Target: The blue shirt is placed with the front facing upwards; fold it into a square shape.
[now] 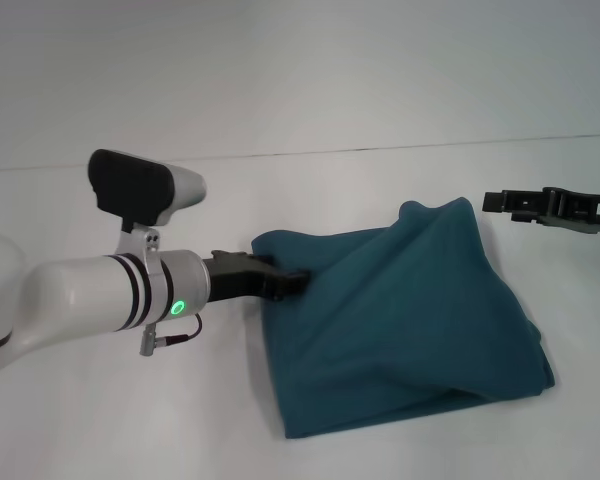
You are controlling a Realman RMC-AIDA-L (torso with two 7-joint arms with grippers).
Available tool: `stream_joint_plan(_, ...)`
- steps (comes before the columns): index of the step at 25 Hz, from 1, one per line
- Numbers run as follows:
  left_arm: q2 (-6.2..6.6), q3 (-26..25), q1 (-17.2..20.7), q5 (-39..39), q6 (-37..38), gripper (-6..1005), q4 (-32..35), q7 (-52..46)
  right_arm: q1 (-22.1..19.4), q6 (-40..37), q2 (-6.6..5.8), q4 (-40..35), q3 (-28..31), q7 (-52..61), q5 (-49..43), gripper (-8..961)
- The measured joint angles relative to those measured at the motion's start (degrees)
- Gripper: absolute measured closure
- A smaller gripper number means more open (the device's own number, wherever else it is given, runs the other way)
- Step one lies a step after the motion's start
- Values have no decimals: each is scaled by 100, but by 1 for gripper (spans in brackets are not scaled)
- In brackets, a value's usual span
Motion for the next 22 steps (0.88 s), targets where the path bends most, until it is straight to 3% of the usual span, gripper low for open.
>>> stream_joint_plan(5, 0, 319, -28, 5, -61, 390, 52, -7, -15, 0, -1, -4, 2, 2, 0, 268)
stream_joint_plan(10, 0, 329, 4, -26, -36, 625, 190, -28, -16, -1, 4, -7, 2, 1, 0, 269)
stream_joint_plan(16, 0, 291, 8, -31, -129, 821, 216, -35, -29, 8, 8, -10, 2, 0, 0, 269)
stream_joint_plan(22, 0, 292, 8, -43, -268, 913, 250, -47, -93, -70, -2, 14, -49, -7, -48, 269)
